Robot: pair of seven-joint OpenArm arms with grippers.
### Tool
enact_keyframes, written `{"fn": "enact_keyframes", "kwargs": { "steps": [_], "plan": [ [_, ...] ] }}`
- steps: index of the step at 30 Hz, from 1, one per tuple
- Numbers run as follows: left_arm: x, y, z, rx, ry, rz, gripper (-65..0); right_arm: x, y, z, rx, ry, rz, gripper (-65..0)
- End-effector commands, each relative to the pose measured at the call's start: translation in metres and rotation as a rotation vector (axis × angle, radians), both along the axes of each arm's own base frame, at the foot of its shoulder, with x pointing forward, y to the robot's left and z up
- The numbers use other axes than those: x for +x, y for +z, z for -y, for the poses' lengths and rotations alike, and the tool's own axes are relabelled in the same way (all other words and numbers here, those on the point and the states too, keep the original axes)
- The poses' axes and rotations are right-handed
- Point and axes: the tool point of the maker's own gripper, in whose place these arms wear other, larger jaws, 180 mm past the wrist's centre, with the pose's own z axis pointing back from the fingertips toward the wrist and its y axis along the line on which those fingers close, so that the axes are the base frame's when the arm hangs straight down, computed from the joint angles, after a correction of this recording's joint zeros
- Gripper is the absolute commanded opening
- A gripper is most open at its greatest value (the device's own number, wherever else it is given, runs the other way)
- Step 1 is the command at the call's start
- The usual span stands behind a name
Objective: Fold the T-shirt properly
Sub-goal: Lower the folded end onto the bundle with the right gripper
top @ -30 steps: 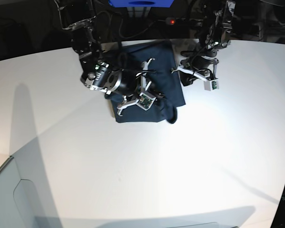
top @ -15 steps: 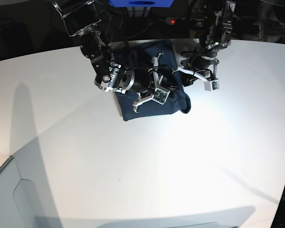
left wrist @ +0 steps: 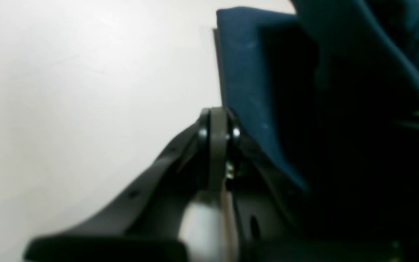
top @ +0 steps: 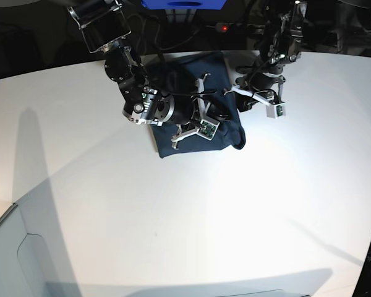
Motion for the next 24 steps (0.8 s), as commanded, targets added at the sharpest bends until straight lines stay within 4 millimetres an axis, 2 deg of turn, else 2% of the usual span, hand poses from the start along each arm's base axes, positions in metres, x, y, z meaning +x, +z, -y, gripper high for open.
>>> {"fn": "enact_keyframes", "kwargs": {
  "steps": [1,10,13,19,24],
  "plan": [
    [0.0,0.003,-0.002,0.007,-0.001,0.001,-65.0,0.007,0.016,-0.006,0.056,0.005,0.031,-64.8],
    [0.0,0.003,-0.002,0.004,-0.001,0.002,-65.0,0.008,0.016,-0.006,0.051,0.006,0.032,-64.1],
    [-0.006,0.002,-0.001,0.003,-0.002,-0.007,-65.0,0.011,0.018,-0.006,0.048,0.006,0.039,-56.4],
    [-0.007,0.012,-0.004,0.016,-0.016,0.014,-65.0,0.008,0.02,-0.006,0.053,0.006,0.044,-32.8],
    [-0.009,0.027,-0.005,0.03,-0.039,0.045,-65.0,0.0,0.034,-0.002,0.074,0.005,0.081,-25.8]
  ]
}}
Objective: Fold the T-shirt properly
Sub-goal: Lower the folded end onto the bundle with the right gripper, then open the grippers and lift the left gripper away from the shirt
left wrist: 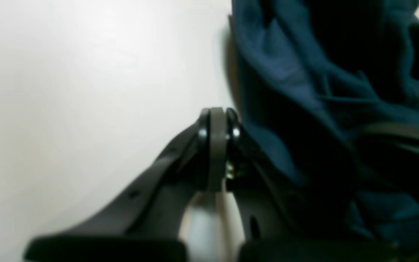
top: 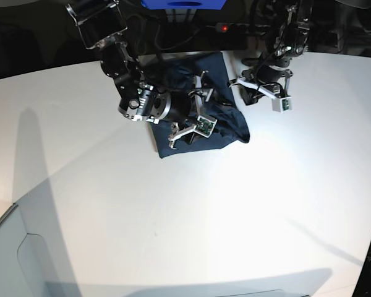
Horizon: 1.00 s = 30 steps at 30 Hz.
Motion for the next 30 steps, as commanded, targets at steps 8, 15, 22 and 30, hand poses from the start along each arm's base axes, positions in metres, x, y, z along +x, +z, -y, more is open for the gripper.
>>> {"fn": "enact_keyframes", "kwargs": {
  "steps": [8,15,22,30],
  "plan": [
    [-0.006,0.022,0.001,0.005,-0.029,0.046,-65.0,0.006,0.04,0.006,0.099,-0.051,0.081,-25.4],
    [-0.012,0.036,-0.029,0.044,0.051,0.068,-44.6,-0.002,0.045,0.011,0.101,-0.056,0.092,-25.3],
    [-0.021,0.054,-0.055,0.093,0.1,0.095,-42.2,-0.015,0.054,0.011,0.125,-0.058,0.103,-25.2],
    [-0.03,0.059,-0.091,0.159,0.174,0.088,-42.1,0.002,0.07,0.054,0.12,-0.205,0.158,-25.2]
  ]
}}
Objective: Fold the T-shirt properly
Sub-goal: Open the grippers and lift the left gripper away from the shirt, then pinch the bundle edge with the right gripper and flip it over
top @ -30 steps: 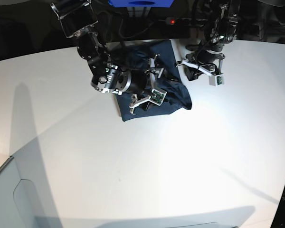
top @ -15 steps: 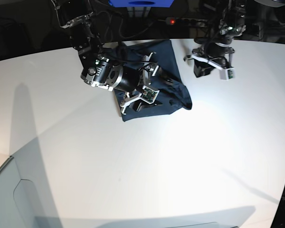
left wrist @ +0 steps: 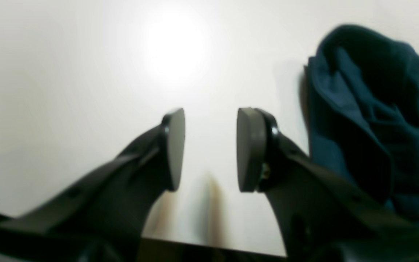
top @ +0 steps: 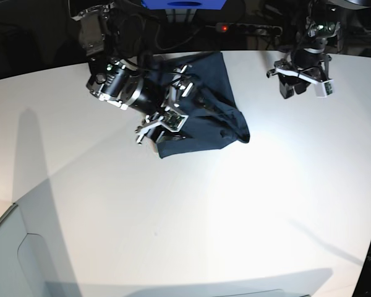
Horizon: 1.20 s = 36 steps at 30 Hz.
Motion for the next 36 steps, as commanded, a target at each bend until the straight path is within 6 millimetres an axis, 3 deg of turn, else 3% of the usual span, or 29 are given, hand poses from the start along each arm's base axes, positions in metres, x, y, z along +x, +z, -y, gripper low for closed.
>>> {"fn": "enact_keyframes", "kwargs": {
  "steps": [1,4,7,13,21,28,36],
  "plan": [
    [0.001,0.009,-0.004,0.015,0.006,0.03,-42.1,0.005,0.015,0.005,0.037,-0.016,0.039,-25.2],
    [-0.001,0.012,-0.016,0.015,0.058,0.041,-41.8,0.014,0.01,0.034,0.017,-0.113,0.03,-25.2],
    [-0.002,0.016,-0.027,0.003,0.108,0.057,-41.8,0.011,0.002,0.05,0.005,-0.158,0.004,-25.2],
    [-0.001,0.021,-0.035,-0.016,0.138,0.073,-41.8,-0.007,-0.023,0.051,0.001,-0.168,-0.089,-25.1],
    [-0.003,0.019,-0.034,-0.018,0.14,0.068,-41.9,-0.011,-0.041,0.05,0.007,-0.178,-0.148,-15.0],
    [-0.004,0.018,-0.034,-0.018,0.14,0.064,-41.9,-0.003,-0.043,0.071,-0.007,-0.24,-0.147,-14.9],
    [-0.004,0.018,-0.034,-0.019,0.142,0.064,-42.0,-0.011,-0.063,0.068,-0.01,-0.232,-0.21,-15.2]
  ]
}}
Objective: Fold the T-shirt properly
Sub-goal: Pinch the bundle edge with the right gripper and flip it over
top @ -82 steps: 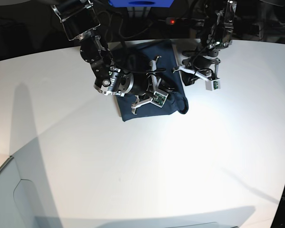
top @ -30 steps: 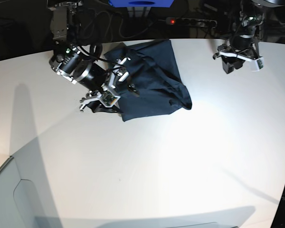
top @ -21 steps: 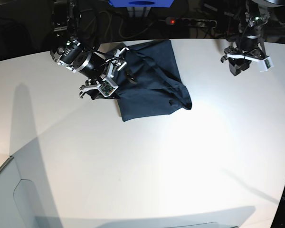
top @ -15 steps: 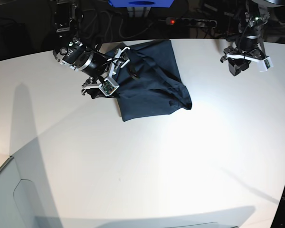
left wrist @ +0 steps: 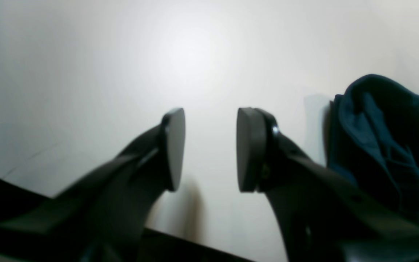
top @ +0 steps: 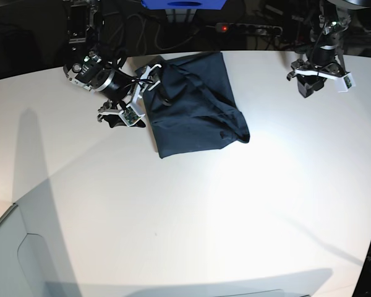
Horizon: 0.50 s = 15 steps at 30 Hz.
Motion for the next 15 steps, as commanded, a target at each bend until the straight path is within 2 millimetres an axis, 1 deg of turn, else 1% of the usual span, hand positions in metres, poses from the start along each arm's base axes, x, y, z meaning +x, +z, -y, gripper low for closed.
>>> {"fn": "enact_keyframes", "kwargs": {
  "steps": [1,3,7,12,15],
  "plan": [
    [0.0032,0.0094,-0.0016,0.015,-0.005,0.032,-42.0,0.0038,0.0085,-0.0055,0.035,0.011,0.029,-15.3],
    [0.0032,0.0094,-0.0016,0.015,-0.005,0.032,-42.0,0.0021,0.0042,-0.0056,0.036,0.012,0.015,-15.3],
    [0.0032,0.0094,-0.0016,0.015,-0.005,0.032,-42.0,0.0024,0.0051,-0.0056,0.035,0.012,0.018,-15.6],
    [0.0032,0.0094,-0.0016,0.015,-0.005,0.032,-42.0,0.0024,0.0064,-0.006,0.037,0.012,0.021,-23.1],
    [0.0032,0.0094,-0.0016,0.015,-0.005,0.032,-42.1,0.001,0.0078,-0.0134,0.046,0.032,0.024,-22.9]
  ]
}}
